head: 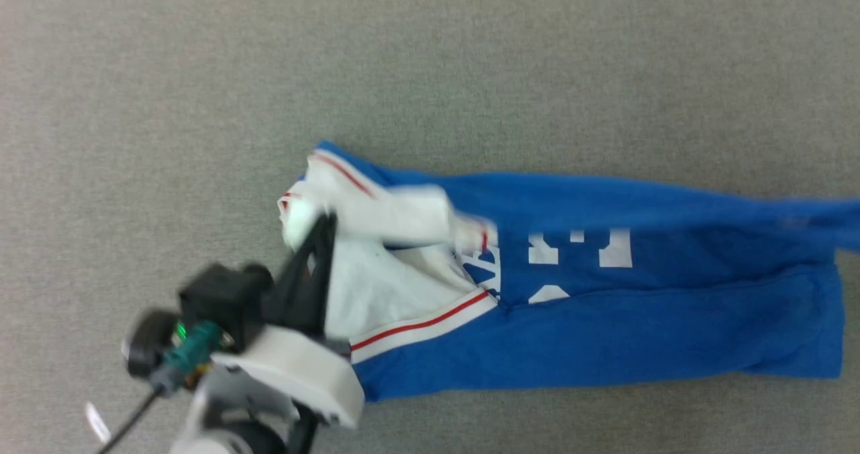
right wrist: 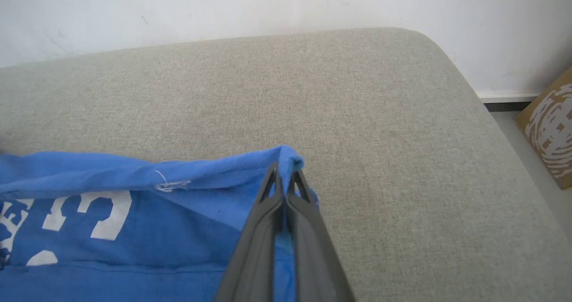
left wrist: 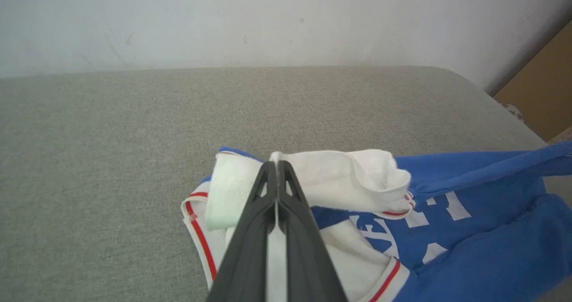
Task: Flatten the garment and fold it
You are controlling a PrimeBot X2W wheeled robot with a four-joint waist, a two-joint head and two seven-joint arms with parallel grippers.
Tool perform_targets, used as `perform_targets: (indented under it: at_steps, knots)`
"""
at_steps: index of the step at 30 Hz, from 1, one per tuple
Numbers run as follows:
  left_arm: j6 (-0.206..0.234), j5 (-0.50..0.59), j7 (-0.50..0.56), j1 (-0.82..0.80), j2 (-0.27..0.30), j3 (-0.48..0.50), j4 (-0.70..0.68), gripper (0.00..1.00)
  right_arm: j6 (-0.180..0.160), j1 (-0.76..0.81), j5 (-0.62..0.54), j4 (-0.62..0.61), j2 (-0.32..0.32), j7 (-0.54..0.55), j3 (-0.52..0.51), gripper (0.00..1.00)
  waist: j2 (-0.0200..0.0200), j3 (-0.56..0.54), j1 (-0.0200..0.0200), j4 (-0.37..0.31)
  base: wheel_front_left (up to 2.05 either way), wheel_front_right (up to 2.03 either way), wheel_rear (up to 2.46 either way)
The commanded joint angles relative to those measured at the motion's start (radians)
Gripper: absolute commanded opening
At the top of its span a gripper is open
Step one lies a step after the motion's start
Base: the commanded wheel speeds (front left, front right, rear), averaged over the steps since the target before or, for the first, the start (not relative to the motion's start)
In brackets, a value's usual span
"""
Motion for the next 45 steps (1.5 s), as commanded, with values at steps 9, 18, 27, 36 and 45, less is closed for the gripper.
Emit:
perform_targets:
  at_steps: [9,18,27,36,45]
  knots:
    - [-0.107,-0.159,-0.052,0.105,-0.066,-0.052,0.216,0.00,-0.001,0.059,-0.050,0.087,0.035,0.026,0.052,0.00,-0.0001,-0.038,0.0004,0.015,0.00,0.00,0.00]
    - [-0.192,-0.234,-0.099,0.065,-0.110,-0.029,0.442,0.00,-0.001,0.020,-0.077,0.199,0.027,0.022,0.105,0.80,-0.0001,-0.052,0.0004,0.003,0.00,0.00,0.00]
    - [-0.187,-0.232,-0.209,0.041,-0.158,0.009,0.474,1.00,-0.001,0.009,-0.042,0.218,0.038,0.006,0.110,1.00,-0.0001,-0.062,0.0004,-0.007,0.00,0.00,0.00]
    - [-0.055,-0.091,-0.439,0.100,-0.139,0.141,0.207,1.00,-0.001,0.038,0.008,0.122,0.059,0.050,-0.032,1.00,-0.0001,-0.050,0.0004,-0.007,0.00,0.00,0.00]
    - [0.053,0.135,-0.470,0.094,-0.140,0.108,0.200,1.00,-0.001,-0.014,-0.048,0.206,0.093,0.144,-0.003,1.00,-0.0001,-0.003,0.0004,0.028,0.00,0.00,0.00]
